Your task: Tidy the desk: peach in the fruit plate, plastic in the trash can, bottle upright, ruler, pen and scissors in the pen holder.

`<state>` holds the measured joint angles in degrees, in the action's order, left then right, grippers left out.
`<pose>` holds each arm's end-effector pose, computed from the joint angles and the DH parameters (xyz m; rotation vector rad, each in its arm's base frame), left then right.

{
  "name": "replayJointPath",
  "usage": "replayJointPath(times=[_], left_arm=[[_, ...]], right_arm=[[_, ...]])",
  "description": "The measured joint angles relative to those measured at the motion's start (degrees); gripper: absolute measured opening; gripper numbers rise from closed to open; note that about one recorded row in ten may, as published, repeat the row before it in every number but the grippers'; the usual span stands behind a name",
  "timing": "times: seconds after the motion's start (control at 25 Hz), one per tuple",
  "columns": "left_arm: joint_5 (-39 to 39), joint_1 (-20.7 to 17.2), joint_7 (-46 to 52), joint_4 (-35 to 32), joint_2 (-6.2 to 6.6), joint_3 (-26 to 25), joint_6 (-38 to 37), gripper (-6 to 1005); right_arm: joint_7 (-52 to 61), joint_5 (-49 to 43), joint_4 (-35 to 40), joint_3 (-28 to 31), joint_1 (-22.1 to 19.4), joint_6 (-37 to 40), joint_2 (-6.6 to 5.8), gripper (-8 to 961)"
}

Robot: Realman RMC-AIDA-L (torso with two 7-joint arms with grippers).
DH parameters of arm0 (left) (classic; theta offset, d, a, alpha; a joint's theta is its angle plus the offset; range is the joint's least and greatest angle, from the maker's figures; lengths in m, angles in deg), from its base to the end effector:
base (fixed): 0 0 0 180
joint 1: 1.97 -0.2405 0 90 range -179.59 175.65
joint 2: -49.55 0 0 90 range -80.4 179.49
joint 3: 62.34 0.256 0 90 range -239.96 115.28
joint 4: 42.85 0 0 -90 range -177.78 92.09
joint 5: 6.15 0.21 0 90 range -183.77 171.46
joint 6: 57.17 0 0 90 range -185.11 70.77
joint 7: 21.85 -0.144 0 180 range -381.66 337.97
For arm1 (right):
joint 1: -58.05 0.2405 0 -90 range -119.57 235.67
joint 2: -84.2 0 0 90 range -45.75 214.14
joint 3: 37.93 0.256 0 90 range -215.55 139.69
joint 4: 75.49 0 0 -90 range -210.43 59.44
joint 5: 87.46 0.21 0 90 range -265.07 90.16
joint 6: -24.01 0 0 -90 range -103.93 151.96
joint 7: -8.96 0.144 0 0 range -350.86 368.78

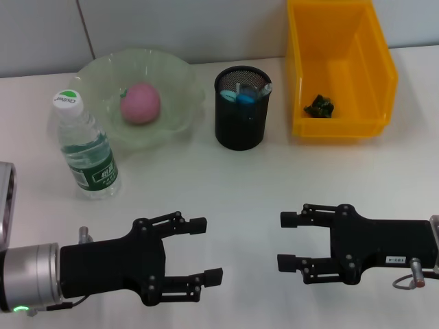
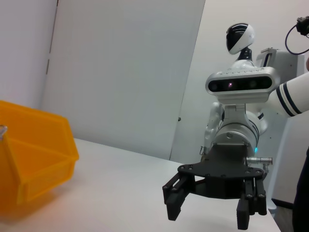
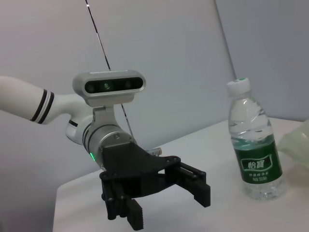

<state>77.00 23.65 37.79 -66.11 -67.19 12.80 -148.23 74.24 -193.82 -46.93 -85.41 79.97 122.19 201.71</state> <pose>-0.2515 0.2660 -0.0584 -2.9246 -0.3909 -0.9692 0.2865 0.2589 -0.0197 -2.8229 0.5533 0.9062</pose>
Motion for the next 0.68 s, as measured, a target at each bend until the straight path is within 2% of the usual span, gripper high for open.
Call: replayJointPath(times=[0.68], left_arm=[[0.1,-0.2,0.4,0.1,1.22,0.0,0.0,844]], right_arm=[[-0.1,0.1,0.1,0.3,0.2,0.7,0.0,761]])
